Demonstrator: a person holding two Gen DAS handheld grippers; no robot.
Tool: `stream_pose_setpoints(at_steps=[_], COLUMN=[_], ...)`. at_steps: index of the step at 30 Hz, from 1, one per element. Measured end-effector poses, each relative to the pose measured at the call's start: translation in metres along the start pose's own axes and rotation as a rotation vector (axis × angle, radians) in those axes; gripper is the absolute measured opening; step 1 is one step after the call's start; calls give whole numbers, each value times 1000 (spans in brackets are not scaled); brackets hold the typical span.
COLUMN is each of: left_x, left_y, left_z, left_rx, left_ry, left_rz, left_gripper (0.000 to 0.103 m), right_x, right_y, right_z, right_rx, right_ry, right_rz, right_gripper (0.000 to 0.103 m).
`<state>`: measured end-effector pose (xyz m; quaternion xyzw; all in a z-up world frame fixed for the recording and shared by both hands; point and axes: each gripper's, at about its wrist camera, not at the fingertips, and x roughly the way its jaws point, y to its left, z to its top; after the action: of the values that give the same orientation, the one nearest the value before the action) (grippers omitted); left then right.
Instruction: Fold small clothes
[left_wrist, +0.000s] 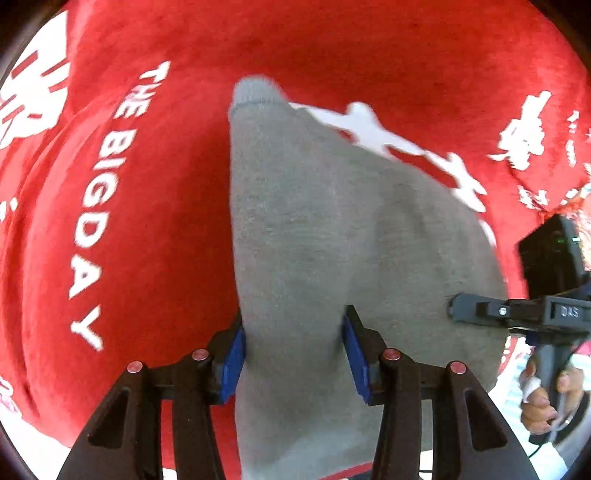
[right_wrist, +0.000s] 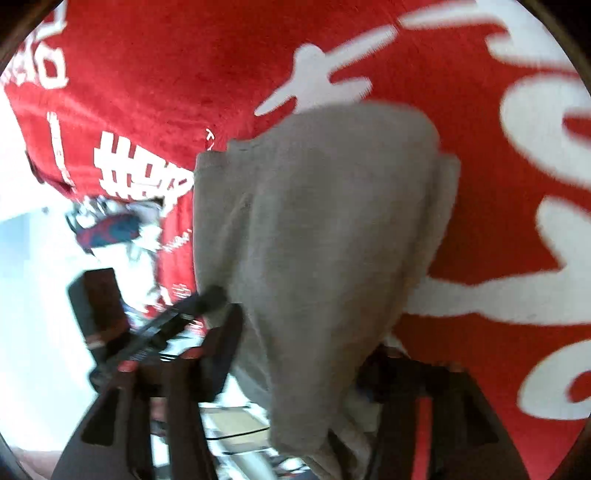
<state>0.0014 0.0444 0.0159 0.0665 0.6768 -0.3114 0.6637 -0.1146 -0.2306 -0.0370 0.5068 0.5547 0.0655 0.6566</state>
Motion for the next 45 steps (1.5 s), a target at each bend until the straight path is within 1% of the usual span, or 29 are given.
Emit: stream_pose_setpoints(at_steps=[1,2,4,5,6,8,10,11,12,14,15,16,17,20,22,23,27,29,31,33,35,36,37,38,39,41,45], left_x=[-7,-15,-31,-38,-44,-46,-35,-27,-18,-8,-5,-2,-3,-6,-11,-14,-32,-39,-42,-39,-31,-29,-26,-23,-21,-19,-21], left_y=[5,7,10,11,17,23,20,19,16,12,11,11,12,10,7,7,13,14,14,12,12,13,15,18,20,24,25], left_z=[-2,-3,-2,-1,0,4,12,13,13,10,7,5,2,0,-1,-2,-17,-30,-45,-58,-70,-75,-78,-80,-83,-88,-94], left_rx=[-13,-19,-11,-13,-22,-40,-45,-38,-19,15,32,48,59,89,108,112,84,72,71,74,75,71,64,56,49,38,33], left_ry=[-16,-41,-103,-132,-154,-166,-155,-145,-135,-129,-128,-135,-140,-142,-141,-139,-131,-125,-116,-97,-76,-73,-67,-61,-55,-39,-40], left_rz=[-21,-31,-11,8,23,38,62,80,110,163,190,210,220,264,299,305,248,223,212,214,235,242,242,242,243,244,248], left_gripper=[49,49,49,49,49,49,49,49,49,49,49,50,51,51,51,51,51,51,51,51,51,51,51,51,51,51,52], right_x=[-3,-10,-23,-32,-35,-41,-42,-41,-37,-29,-24,-19,-18,-23,-32,-34,-44,-39,-32,-16,2,12,19,22,20,18,19], right_y=[3,5,1,-7,-12,-23,-25,-25,-23,-27,-26,-23,-21,-13,-10,-8,7,19,29,35,29,22,14,6,3,2,2], right_z=[0,-2,-5,-8,-8,-11,-10,-10,-10,-11,-11,-11,-14,-18,-25,-28,-59,-78,-95,-110,-117,-119,-120,-122,-123,-124,-123], right_rx=[-15,-29,-15,10,32,84,69,36,18,-2,-38,-59,-65,-65,-45,-39,-57,-82,-114,-154,-156,-149,-141,-131,-128,-127,-127], right_ry=[-6,-22,-67,-102,-118,-155,-191,-204,-201,-187,-182,-183,-158,-167,-173,-177,-172,-154,-132,-84,-41,-18,1,4,-13,-16,-8], right_rz=[-24,-70,-124,-143,-157,-183,-260,-312,-342,-374,-413,-434,-459,-476,-459,-444,-385,-348,-328,-343,-382,-410,-437,-441,-433,-430,-450], right_gripper=[68,68,67,54,27,20,15,14,14,14,14,16,19,19,19,19,23,23,23,23,23,22,17,13,9,8,8])
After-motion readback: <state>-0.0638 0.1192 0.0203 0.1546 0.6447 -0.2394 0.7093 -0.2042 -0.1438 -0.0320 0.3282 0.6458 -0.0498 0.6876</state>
